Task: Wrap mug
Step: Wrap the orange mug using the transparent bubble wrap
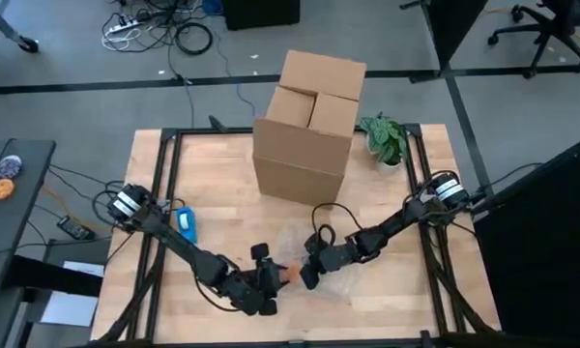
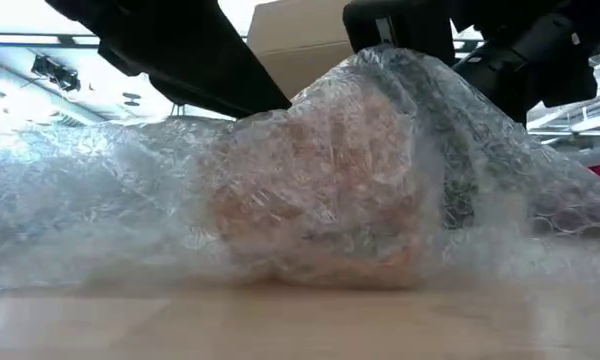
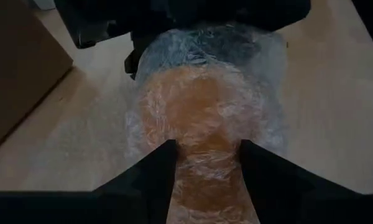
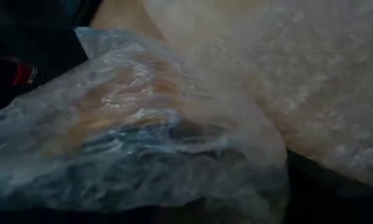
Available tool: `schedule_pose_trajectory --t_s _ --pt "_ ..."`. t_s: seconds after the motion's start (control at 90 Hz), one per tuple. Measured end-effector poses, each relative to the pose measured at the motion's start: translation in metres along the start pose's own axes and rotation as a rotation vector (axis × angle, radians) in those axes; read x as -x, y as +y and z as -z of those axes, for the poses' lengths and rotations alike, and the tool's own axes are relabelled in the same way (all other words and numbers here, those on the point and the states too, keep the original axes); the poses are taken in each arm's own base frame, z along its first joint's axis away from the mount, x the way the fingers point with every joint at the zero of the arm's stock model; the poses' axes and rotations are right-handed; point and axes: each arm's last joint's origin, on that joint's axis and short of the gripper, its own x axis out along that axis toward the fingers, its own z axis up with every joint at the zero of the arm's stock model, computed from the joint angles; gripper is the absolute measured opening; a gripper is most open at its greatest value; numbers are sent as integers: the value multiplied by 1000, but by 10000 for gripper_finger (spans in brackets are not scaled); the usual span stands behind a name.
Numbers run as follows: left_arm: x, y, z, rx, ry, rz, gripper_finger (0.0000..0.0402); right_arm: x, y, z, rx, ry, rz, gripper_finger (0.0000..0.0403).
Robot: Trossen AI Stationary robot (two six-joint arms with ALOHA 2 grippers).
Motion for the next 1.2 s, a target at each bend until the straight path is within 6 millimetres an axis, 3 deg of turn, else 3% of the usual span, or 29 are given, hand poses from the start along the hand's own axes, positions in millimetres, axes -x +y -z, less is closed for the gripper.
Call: schedule_pose_trajectory --t_s 0.211,0.567,0.811,0.933,1.1,1.2 --pt "-1 0 1 -2 7 4 162 2 0 4 -5 95 7 256" --pt "-2 2 2 -10 17 -4 162 13 5 4 260 118 43 237" --pt "-5 6 1 -3 23 -11 162 -5 0 15 396 38 -12 231" --pt "-5 6 1 -2 24 -12 162 -14 -2 18 477 -2 14 179" --pt "1 9 -3 -21 27 -9 162 -17 0 15 579 -69 50 35" --pt "15 14 -11 -33 25 9 162 -17 7 8 623 -109 48 19"
